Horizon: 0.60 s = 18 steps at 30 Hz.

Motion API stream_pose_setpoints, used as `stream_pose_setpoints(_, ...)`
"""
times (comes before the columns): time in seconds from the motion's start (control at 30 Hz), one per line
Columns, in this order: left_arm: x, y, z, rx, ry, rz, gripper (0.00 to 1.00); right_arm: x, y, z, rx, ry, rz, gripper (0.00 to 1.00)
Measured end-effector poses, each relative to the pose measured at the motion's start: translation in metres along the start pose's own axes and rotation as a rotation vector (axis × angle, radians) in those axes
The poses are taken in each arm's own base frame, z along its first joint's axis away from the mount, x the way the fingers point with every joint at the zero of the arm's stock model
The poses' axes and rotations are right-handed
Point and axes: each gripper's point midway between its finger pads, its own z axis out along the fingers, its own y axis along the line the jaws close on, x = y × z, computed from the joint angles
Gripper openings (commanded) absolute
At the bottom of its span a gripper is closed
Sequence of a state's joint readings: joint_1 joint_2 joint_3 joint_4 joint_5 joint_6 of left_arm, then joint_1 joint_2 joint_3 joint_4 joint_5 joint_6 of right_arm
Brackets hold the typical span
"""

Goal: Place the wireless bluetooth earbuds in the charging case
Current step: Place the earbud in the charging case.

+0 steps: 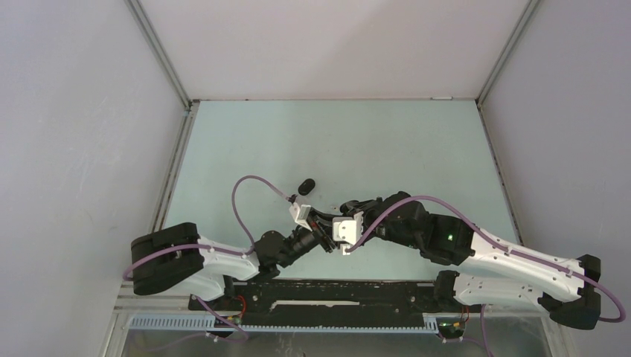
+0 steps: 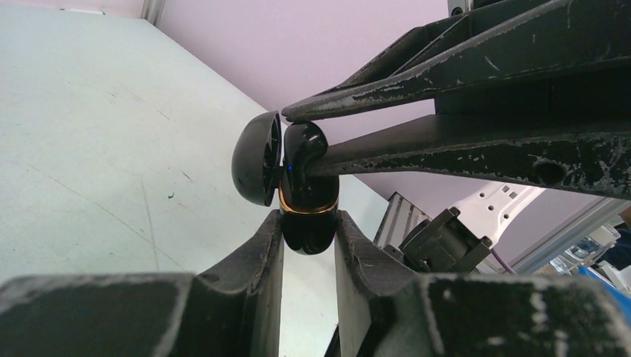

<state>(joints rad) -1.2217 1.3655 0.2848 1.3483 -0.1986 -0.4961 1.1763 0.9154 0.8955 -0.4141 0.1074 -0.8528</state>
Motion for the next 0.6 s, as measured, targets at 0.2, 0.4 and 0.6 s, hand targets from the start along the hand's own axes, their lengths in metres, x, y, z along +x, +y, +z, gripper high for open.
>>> stream_pose_setpoints(0.2,0.001,0.000,0.000,0.001,0.002,0.009,0.00,0.000,0.002,0.000,-0.007,-0.001,0.004,0.14)
stream_pose_setpoints(0.4,0.004,0.001,-0.001,-0.003,0.014,0.029,0.00,0.003,0.005,-0.001,-0.025,0.009,-0.008,0.19)
stream_pose_setpoints(0.6,0.009,0.000,-0.002,0.003,0.032,0.044,0.00,0.005,0.014,-0.004,-0.077,0.018,-0.033,0.29)
